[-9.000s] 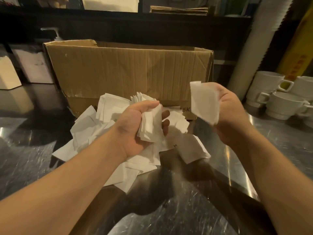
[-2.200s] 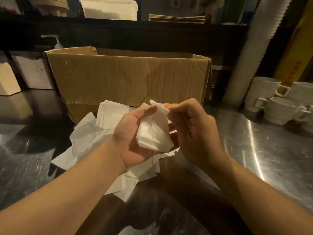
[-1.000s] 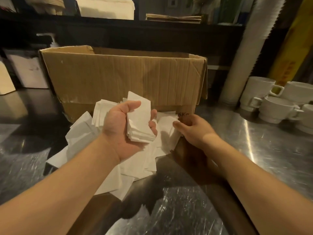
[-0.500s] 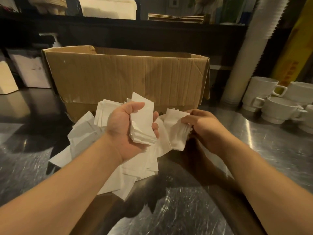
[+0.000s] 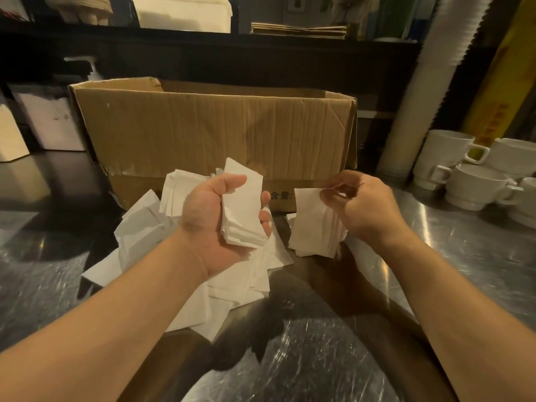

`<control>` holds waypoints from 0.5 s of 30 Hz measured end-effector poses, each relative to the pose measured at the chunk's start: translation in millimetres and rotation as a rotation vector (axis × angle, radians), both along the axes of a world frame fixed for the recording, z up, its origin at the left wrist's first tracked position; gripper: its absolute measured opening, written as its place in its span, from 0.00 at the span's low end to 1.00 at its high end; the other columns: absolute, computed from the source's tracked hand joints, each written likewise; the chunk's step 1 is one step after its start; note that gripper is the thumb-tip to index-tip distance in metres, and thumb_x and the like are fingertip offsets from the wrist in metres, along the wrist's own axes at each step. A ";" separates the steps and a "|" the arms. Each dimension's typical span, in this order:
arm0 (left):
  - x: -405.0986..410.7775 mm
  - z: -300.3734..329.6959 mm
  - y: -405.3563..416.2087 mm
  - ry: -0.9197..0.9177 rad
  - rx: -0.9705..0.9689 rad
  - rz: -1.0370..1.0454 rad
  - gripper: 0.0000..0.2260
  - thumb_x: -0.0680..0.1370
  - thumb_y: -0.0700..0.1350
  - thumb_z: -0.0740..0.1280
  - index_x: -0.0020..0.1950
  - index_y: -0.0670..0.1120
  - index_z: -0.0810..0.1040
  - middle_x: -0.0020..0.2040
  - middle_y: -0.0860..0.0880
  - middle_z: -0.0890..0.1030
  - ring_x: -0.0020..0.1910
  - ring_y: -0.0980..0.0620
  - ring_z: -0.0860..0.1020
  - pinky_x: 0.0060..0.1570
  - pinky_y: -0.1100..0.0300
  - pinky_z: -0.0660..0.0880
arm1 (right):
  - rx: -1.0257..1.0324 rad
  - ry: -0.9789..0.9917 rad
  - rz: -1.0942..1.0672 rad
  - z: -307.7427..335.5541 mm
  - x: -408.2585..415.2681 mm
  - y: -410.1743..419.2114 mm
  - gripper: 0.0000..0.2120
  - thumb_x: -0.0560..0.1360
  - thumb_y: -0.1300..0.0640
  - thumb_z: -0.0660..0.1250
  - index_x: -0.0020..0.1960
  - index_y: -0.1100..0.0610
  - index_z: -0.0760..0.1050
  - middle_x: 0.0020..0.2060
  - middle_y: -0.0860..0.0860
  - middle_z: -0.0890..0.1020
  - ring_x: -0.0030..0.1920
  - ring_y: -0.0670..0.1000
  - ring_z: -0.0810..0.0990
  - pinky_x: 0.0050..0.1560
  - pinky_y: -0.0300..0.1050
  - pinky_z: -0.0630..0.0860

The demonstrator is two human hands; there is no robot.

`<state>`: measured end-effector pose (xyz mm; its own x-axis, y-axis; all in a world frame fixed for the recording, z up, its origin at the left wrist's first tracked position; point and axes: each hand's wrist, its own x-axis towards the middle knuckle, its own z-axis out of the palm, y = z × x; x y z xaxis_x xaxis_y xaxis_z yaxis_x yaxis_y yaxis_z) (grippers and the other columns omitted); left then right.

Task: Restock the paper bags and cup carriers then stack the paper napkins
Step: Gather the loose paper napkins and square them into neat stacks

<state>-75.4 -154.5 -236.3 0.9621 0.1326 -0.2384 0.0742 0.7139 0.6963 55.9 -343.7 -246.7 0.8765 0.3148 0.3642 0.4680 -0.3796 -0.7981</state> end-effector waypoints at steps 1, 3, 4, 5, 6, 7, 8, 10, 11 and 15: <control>-0.2 -0.1 0.0 0.002 0.002 0.003 0.25 0.71 0.48 0.69 0.69 0.46 0.77 0.49 0.42 0.82 0.38 0.46 0.78 0.44 0.53 0.76 | 0.002 -0.024 0.000 0.6 -1.3 -0.3 0.08 0.80 0.55 0.71 0.58 0.47 0.82 0.54 0.40 0.82 0.56 0.44 0.79 0.56 0.40 0.78; -0.3 -0.3 0.1 0.004 0.008 0.007 0.26 0.70 0.49 0.69 0.68 0.46 0.77 0.49 0.42 0.82 0.39 0.46 0.78 0.44 0.53 0.77 | 0.007 -0.068 -0.019 1.5 -2.8 -1.6 0.09 0.80 0.56 0.71 0.59 0.48 0.82 0.54 0.41 0.83 0.57 0.46 0.80 0.61 0.44 0.78; -0.5 -0.1 -0.1 0.005 0.011 0.007 0.26 0.70 0.48 0.69 0.68 0.45 0.77 0.49 0.42 0.81 0.39 0.46 0.78 0.44 0.53 0.76 | 0.011 -0.095 -0.032 1.3 -2.7 -2.2 0.08 0.80 0.56 0.71 0.58 0.48 0.83 0.52 0.41 0.83 0.56 0.46 0.80 0.60 0.43 0.79; -0.8 -0.2 -0.2 0.005 0.011 0.007 0.26 0.70 0.48 0.69 0.68 0.45 0.77 0.50 0.42 0.81 0.39 0.46 0.78 0.44 0.53 0.76 | 0.007 -0.119 -0.049 1.3 -2.7 -2.3 0.08 0.80 0.57 0.71 0.57 0.48 0.83 0.51 0.41 0.83 0.55 0.45 0.81 0.58 0.41 0.79; -0.8 -0.3 -0.2 0.005 0.009 0.004 0.26 0.70 0.48 0.69 0.68 0.45 0.77 0.50 0.42 0.81 0.39 0.46 0.78 0.44 0.53 0.76 | 0.001 -0.121 -0.067 1.9 -2.8 -2.1 0.07 0.80 0.57 0.71 0.56 0.49 0.83 0.50 0.41 0.83 0.53 0.45 0.81 0.55 0.41 0.80; -0.6 -0.7 0.0 0.005 0.005 0.001 0.26 0.70 0.48 0.69 0.68 0.45 0.77 0.50 0.42 0.81 0.39 0.46 0.78 0.44 0.53 0.76 | 0.022 -0.085 -0.076 3.1 -2.0 -2.2 0.05 0.79 0.57 0.71 0.54 0.49 0.83 0.50 0.43 0.83 0.52 0.45 0.81 0.52 0.42 0.81; -0.5 -1.0 0.3 0.005 0.002 -0.002 0.26 0.70 0.48 0.69 0.68 0.45 0.77 0.50 0.42 0.81 0.39 0.46 0.78 0.44 0.53 0.76 | 0.082 0.010 -0.055 5.7 -1.9 -2.4 0.04 0.79 0.57 0.72 0.53 0.50 0.82 0.49 0.45 0.83 0.51 0.47 0.82 0.47 0.44 0.83; -0.4 -0.9 0.7 0.003 -0.004 -0.006 0.26 0.71 0.48 0.69 0.69 0.45 0.77 0.50 0.42 0.81 0.39 0.46 0.78 0.43 0.53 0.77 | 0.183 0.269 0.013 8.6 -1.9 -2.9 0.04 0.78 0.58 0.72 0.52 0.52 0.80 0.50 0.50 0.83 0.49 0.52 0.83 0.38 0.44 0.82; -0.5 -0.5 0.7 0.001 -0.004 -0.006 0.26 0.71 0.48 0.69 0.69 0.45 0.77 0.50 0.42 0.81 0.39 0.46 0.78 0.43 0.53 0.76 | 0.152 0.320 0.017 7.0 -0.4 -3.2 0.05 0.78 0.58 0.72 0.53 0.51 0.80 0.51 0.51 0.83 0.50 0.53 0.84 0.37 0.43 0.82; -0.5 -0.1 0.0 0.013 0.009 0.003 0.23 0.73 0.49 0.68 0.68 0.45 0.77 0.49 0.42 0.82 0.40 0.46 0.78 0.43 0.53 0.77 | -0.201 0.032 -0.092 -0.2 5.8 -3.5 0.14 0.73 0.52 0.78 0.56 0.47 0.78 0.55 0.48 0.79 0.54 0.52 0.81 0.54 0.49 0.82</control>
<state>-75.9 -154.4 -236.5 0.9584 0.1378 -0.2499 0.0813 0.7076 0.7019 61.6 -347.2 -246.9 0.9150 0.2965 0.2736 0.3996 -0.5725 -0.7159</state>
